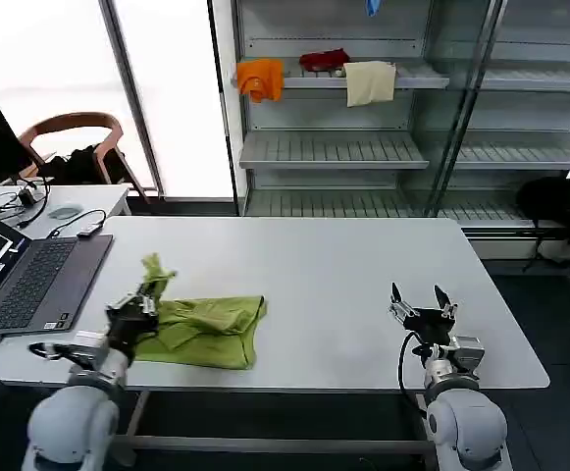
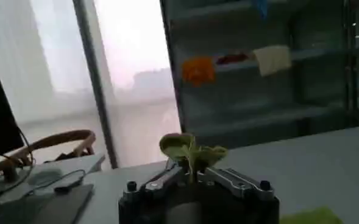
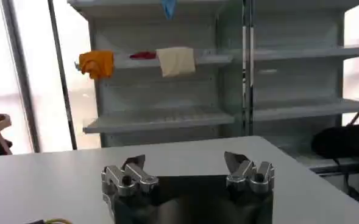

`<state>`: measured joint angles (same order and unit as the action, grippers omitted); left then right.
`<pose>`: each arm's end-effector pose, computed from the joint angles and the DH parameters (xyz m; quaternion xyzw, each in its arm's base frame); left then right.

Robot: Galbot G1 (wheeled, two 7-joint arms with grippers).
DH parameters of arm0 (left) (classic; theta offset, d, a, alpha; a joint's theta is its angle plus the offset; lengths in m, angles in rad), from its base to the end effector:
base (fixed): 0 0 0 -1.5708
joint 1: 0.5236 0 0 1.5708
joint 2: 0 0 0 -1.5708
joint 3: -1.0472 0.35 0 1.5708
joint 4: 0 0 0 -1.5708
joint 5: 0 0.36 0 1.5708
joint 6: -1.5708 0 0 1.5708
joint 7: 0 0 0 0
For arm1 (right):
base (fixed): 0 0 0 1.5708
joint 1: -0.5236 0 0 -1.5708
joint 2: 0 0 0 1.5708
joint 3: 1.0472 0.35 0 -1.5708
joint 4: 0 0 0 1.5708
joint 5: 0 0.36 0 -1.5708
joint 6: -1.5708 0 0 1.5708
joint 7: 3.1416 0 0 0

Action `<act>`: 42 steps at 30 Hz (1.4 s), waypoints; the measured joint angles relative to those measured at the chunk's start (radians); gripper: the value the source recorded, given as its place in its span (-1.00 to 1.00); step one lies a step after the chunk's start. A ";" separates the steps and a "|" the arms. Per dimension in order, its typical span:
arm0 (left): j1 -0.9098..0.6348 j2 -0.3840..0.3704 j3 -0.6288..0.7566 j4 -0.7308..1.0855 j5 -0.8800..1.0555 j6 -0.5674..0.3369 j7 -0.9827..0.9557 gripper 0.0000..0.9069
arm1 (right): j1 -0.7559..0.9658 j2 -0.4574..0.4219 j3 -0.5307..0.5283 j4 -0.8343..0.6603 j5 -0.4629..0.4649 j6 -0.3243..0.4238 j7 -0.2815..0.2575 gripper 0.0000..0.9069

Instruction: Fold and organize the clothes.

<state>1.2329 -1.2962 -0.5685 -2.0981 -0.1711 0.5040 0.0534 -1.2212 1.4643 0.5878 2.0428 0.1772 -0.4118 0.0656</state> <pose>0.2761 0.0592 -0.2134 -0.0537 -0.9933 -0.0586 0.0837 0.2834 -0.0403 -0.2357 -0.0274 -0.9978 -0.0246 0.0556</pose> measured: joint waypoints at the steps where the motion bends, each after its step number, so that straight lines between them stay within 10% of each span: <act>1: 0.000 -0.008 0.022 0.000 0.000 0.006 -0.004 -1.00 | -0.001 0.001 0.000 0.002 0.000 0.000 0.000 1.00; 15: -0.021 -0.099 0.212 0.085 0.016 0.054 -0.070 -0.96 | 0.001 0.007 -0.013 0.004 -0.014 0.002 0.003 1.00; 16: -0.022 -0.103 0.218 0.092 0.018 0.056 -0.073 0.98 | 0.001 0.007 -0.013 0.005 -0.015 0.002 0.003 1.00; 42: -0.001 -0.154 0.286 0.130 -0.038 0.039 -0.102 1.00 | 0.007 0.008 -0.024 0.006 -0.031 0.000 0.006 1.00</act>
<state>1.2323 -1.4506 -0.2825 -1.9678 -0.2093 0.5431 -0.0487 -1.2142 1.4723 0.5642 2.0485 0.1464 -0.4114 0.0719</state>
